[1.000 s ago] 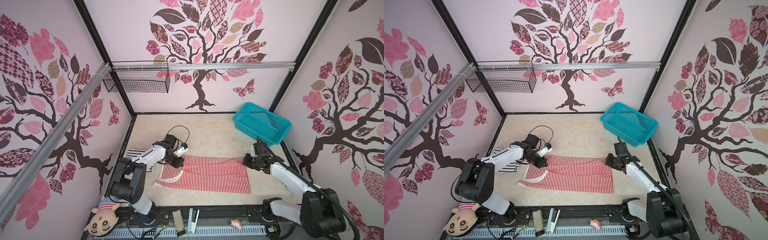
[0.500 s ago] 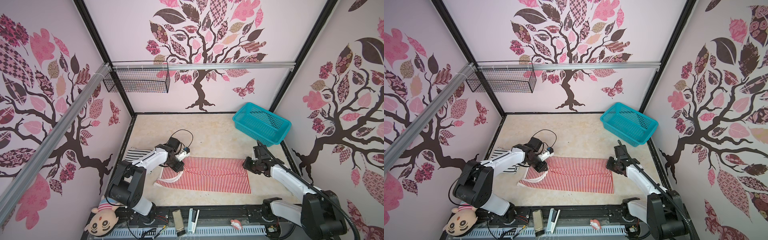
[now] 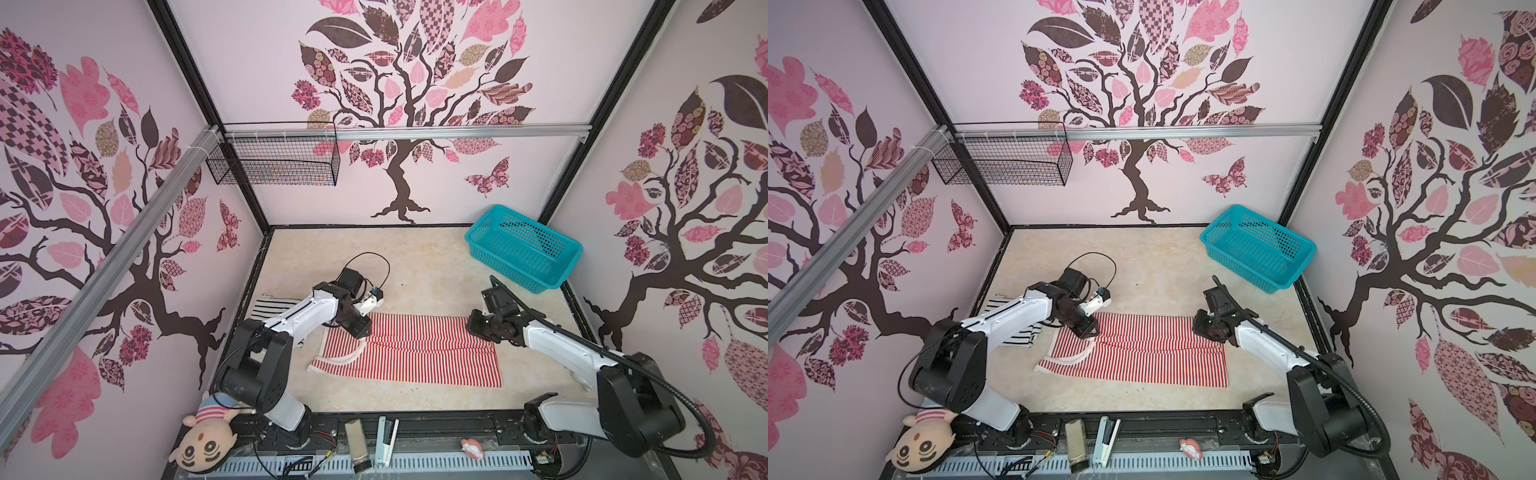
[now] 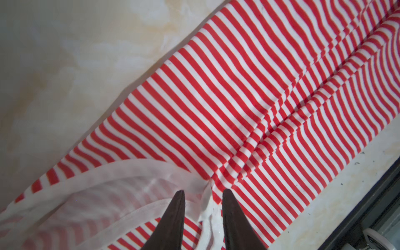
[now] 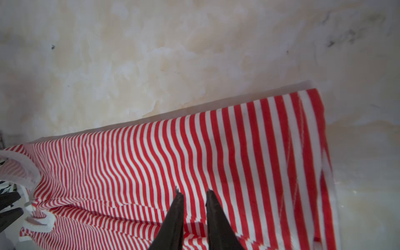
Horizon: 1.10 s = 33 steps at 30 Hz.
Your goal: Fold and stack the tank tops
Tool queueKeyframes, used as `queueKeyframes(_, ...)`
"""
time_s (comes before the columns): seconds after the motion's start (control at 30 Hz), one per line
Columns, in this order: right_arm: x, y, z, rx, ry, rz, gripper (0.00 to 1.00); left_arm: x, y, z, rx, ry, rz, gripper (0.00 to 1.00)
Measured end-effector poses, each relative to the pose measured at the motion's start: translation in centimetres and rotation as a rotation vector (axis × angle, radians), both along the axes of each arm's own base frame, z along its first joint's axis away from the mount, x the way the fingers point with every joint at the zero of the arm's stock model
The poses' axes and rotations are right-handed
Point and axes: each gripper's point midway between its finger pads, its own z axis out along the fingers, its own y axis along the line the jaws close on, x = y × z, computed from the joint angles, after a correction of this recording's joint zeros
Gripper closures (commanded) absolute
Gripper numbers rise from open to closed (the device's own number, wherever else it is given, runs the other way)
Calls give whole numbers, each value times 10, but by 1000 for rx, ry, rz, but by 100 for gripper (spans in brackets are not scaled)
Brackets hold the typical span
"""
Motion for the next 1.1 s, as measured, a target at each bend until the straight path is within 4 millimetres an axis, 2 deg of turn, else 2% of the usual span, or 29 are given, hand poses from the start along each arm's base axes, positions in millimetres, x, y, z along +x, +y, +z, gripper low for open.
queueKeyframes(0.17, -6, -5, -20, -24, 57, -31, 79, 8, -15, -21, -8, 64, -12, 76)
queueKeyframes(0.27, -14, -11, -30, -41, 76, -48, 77, 5, -15, -22, -4, 75, -19, 81)
queueKeyframes(0.33, -15, -14, -29, -47, 67, -60, 77, 4, -14, -23, -2, 68, -28, 83)
queueKeyframes(0.47, -15, -19, -29, -71, 59, -87, 77, -11, 0, -33, 51, 81, -46, 84)
queueKeyframes(0.53, -15, -21, -30, -80, 58, -96, 77, -13, 5, -32, 67, 65, -51, 79)
queueKeyframes(0.63, -15, -22, -29, -84, 57, -101, 76, -13, 18, -22, 86, 18, -26, 65)
queueKeyframes(0.87, -18, -18, -26, -60, 65, -92, 73, 27, 70, 28, 133, -201, 146, 47)
queueKeyframes(0.97, -18, -15, -22, -45, 68, -85, 72, 38, 81, 33, 189, -263, 158, 45)
queueKeyframes(1.1, -18, -12, -21, -31, 69, -78, 72, 46, 92, 23, 257, -272, 166, 40)
